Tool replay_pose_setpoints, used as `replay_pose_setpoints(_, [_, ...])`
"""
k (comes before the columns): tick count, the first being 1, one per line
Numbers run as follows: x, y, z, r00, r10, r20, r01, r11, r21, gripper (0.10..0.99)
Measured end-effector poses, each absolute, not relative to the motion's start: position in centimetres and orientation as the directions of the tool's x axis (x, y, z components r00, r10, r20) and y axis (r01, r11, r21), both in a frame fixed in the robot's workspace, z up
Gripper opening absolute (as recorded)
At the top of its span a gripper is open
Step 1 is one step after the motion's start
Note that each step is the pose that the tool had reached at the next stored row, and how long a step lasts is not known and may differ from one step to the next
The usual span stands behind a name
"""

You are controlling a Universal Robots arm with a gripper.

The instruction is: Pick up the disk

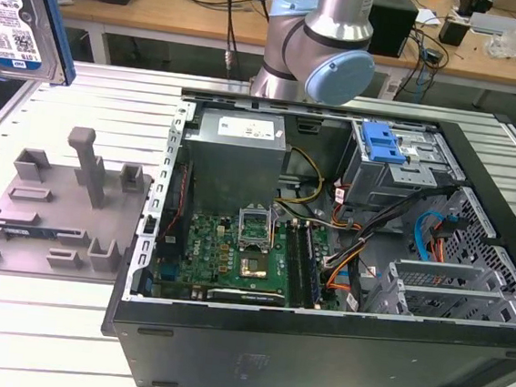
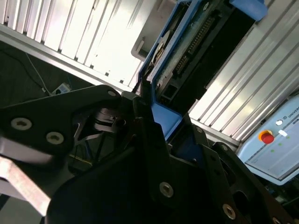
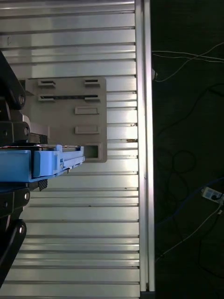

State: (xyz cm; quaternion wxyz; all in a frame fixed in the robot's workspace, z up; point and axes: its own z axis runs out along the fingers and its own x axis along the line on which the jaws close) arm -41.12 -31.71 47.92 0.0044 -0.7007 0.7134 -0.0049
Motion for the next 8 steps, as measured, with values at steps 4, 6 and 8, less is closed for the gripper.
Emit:
replay_pose_setpoints(4, [-41.12,-31.71,47.92,-0.018,-1.0,0.001,-1.0,0.018,-0.013,0.365])
replay_pose_setpoints(6, [-41.12,-31.7,47.92,-0.018,-1.0,0.0,-1.0,0.018,-0.013,0.365])
replay_pose_setpoints(8, [-41.12,-31.7,47.92,-0.018,-1.0,0.0,-1.0,0.018,-0.013,0.365])
